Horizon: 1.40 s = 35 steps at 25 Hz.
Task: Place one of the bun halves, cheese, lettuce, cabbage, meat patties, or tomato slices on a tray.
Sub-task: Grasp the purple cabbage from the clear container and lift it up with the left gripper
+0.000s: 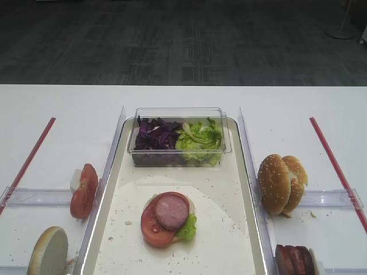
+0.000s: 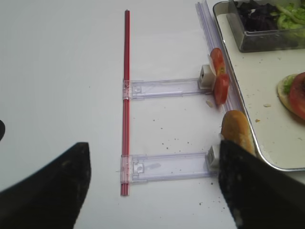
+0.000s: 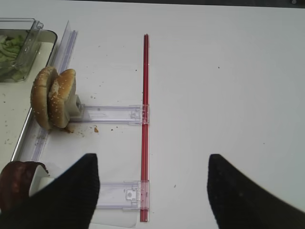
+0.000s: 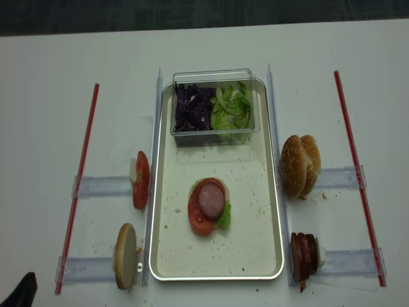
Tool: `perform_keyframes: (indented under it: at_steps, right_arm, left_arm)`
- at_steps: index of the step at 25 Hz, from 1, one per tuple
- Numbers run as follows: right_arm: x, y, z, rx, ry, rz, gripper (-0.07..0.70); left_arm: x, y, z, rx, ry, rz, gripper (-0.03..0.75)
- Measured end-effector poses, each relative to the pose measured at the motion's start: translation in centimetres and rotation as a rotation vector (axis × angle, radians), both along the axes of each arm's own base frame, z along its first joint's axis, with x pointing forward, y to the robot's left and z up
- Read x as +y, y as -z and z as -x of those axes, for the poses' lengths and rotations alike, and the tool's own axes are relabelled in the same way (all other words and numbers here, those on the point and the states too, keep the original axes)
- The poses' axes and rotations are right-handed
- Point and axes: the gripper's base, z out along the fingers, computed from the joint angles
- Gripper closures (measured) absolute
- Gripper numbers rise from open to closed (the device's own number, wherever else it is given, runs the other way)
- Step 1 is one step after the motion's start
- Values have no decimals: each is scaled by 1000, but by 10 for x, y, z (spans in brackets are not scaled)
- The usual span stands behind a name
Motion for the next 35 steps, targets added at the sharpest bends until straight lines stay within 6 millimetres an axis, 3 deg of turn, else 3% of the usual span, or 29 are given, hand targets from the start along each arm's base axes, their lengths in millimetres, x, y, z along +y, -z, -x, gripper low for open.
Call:
perform_keyframes:
  at_steps: [35]
  right_arm:
    - [0, 0, 0, 0, -2, 3, 123]
  left_arm:
    - [0, 0, 0, -3, 0, 0, 206]
